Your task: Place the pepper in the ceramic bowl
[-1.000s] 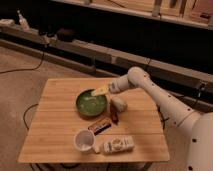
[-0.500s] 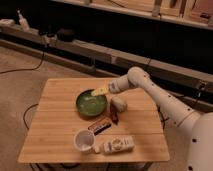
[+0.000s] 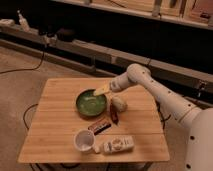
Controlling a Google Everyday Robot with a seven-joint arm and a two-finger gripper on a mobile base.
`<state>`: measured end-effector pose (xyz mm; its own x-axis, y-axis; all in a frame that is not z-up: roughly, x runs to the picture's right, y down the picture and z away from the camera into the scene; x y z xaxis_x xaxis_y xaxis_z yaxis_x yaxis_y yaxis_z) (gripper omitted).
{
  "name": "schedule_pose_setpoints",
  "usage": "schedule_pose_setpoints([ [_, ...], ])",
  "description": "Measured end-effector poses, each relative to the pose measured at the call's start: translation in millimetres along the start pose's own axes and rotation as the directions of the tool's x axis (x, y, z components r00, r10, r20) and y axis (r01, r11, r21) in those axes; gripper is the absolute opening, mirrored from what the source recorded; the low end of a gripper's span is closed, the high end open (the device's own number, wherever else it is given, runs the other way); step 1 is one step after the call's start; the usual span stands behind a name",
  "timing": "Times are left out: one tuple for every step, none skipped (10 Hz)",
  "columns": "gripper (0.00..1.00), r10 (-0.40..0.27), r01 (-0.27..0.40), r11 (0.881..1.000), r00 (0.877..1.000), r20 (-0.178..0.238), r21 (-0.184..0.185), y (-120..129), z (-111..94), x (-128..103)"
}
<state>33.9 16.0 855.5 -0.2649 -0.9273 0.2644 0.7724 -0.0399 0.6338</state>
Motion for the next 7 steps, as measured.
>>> schedule_pose_setpoints([
  [0.8, 0.021, -0.02, 0.992, 1.0, 0.006, -0.122, 18.3, -24.6, 5.6],
  [0.8, 0.027, -0.027, 0.98, 1.0, -0.003, -0.199, 26.0, -44.6, 11.5],
  [0.8, 0.028, -0.032, 0.961, 0.999, -0.018, -0.274, 31.3, -65.9, 19.3],
  [0.8, 0.03, -0.04, 0.94, 0.999, -0.034, -0.338, 37.9, -85.7, 24.7],
  [0.8, 0.031, -0.044, 0.93, 0.999, -0.042, -0.364, 40.3, -94.7, 27.0],
  [0.8, 0.032, -0.046, 0.929, 0.999, -0.043, -0.368, 41.9, -96.0, 26.4],
  [0.8, 0.032, -0.045, 0.929, 0.999, -0.041, -0.367, 41.3, -95.6, 26.5],
])
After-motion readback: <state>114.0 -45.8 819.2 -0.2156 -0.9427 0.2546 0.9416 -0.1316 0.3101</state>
